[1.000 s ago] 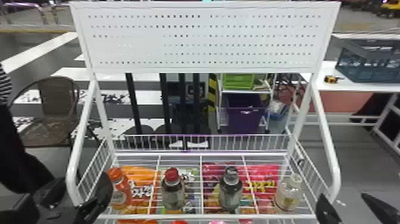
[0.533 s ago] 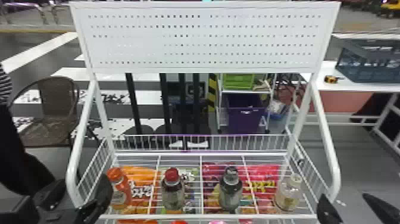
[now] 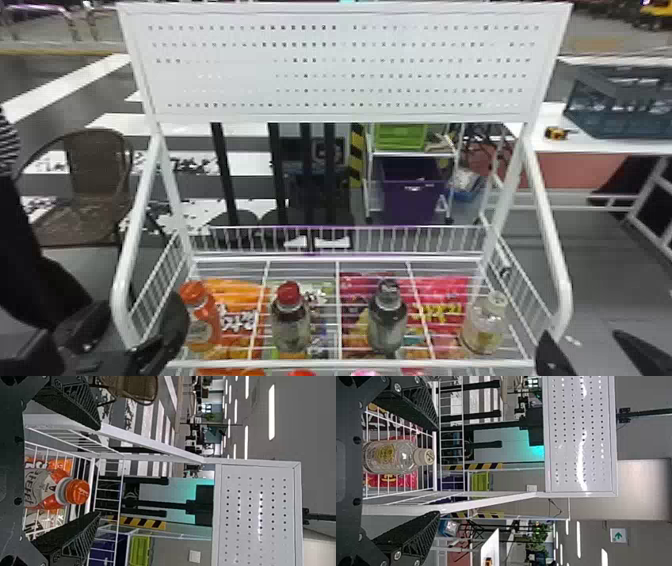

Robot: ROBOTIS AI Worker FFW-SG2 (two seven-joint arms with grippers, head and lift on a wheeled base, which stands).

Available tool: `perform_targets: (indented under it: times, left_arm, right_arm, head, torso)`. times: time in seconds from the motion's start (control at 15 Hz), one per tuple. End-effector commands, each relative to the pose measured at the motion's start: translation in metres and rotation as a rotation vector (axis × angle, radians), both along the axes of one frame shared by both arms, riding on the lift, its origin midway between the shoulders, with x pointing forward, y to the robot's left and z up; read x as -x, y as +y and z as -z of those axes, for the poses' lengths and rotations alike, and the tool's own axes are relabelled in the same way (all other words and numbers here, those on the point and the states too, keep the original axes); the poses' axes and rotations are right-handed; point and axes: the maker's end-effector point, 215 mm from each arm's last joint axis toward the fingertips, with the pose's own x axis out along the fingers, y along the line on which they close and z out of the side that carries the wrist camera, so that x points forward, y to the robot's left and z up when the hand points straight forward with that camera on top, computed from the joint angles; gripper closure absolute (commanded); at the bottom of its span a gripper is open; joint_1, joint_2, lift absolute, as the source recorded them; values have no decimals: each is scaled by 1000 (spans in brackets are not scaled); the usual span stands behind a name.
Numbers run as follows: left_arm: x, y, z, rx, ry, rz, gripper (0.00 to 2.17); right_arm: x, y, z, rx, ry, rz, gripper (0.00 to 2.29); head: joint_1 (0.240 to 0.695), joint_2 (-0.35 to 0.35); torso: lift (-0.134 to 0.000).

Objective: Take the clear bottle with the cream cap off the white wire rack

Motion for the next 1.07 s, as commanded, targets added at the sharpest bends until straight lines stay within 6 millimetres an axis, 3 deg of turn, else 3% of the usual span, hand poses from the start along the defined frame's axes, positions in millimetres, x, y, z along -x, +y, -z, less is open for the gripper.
perform_targets:
  times: [0.0,0.27,0.53,0.87,1.0]
  left_arm:
    - [1,0,1,0,2,0,124]
    - [1,0,3,0,7,-1,124]
    - [2,0,4,-2,8,1,124]
    - [3,1,7,-8,16,1,124]
    - [2,1,8,-10,17,0,124]
  right_arm:
    - [3,-2,11,-1,-1,6,147]
    - [10,-9,24,-2,-104,24,144]
    - [9,-3,52,-14,-194,29,137]
    - [-16,5,101,-19,-174,19,137]
    - [-30,9,112,-23,-164,12,137]
  head:
    - [499,0]
    - [499,0]
    - [499,0]
    - [499,0]
    - [499,0]
  torso:
    - [0]
    - [0]
    - [0]
    - [0]
    - [0]
